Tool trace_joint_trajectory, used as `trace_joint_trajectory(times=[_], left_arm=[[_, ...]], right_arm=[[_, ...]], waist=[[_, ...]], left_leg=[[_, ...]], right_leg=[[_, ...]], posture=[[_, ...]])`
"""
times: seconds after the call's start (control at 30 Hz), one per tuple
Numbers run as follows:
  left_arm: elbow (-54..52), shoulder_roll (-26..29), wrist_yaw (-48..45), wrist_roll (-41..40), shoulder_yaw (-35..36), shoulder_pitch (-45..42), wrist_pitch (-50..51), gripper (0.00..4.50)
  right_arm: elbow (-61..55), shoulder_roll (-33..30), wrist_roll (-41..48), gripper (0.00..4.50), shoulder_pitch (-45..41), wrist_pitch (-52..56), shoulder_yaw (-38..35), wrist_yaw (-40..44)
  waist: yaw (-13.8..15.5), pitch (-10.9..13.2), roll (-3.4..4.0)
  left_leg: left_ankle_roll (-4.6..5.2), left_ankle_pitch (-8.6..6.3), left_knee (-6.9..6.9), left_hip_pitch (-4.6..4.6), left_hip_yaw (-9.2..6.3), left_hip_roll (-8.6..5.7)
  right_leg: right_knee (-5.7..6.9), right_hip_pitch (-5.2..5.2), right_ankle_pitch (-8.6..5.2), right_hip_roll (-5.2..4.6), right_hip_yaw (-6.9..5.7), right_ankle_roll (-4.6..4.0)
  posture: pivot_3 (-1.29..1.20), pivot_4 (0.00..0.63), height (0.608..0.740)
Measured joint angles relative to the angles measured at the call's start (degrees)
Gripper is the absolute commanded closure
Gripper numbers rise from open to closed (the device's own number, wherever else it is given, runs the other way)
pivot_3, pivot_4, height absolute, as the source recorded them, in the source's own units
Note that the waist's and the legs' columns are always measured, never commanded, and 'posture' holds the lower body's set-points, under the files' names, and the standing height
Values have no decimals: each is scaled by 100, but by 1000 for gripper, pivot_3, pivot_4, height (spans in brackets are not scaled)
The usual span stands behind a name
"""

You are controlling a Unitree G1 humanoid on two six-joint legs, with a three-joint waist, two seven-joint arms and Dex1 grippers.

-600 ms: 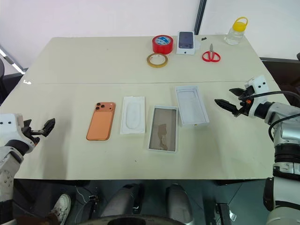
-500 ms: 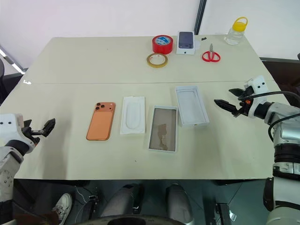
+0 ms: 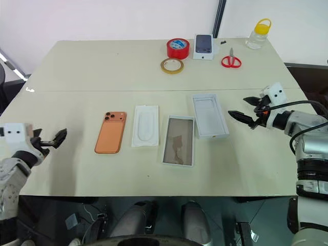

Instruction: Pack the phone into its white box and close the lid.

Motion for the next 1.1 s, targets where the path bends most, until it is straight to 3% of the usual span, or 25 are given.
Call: trace_joint_trajectory(times=[0.33,0.63,0.93,1.1], left_arm=[[-1207,-326,176,-994,-1065,-580,2058,0],[-1258,-1550,1299,-2152,-667,-1818,4165,0],[-590,-2500,2058,-2115,-210,-2712,5037,0],[-17,-2694,2150,-1899,-193,-3095,5206,0]], right_arm=[[-2190,458,289,34,170,849,683,-134],[-3231,896,528,34,344,1302,1168,-398],[-3643,1020,675,34,627,1517,1193,-659],[-3783,1086,735,34,645,1529,1212,-762]], waist=[[-8,0,0],[-4,1,-7],[9,3,-12],[-5,3,-13]], left_leg=[[0,0,2,-1,1,8],[-1,0,8,-3,3,6],[-2,1,12,-3,16,10],[-2,1,12,-2,25,11]], right_leg=[[7,-6,0,10,5,0],[12,-9,1,13,5,2],[20,-13,2,16,13,3],[25,-18,2,18,20,3]], posture=[[0,150,740],[0,150,740],[0,150,740],[0,150,740]])
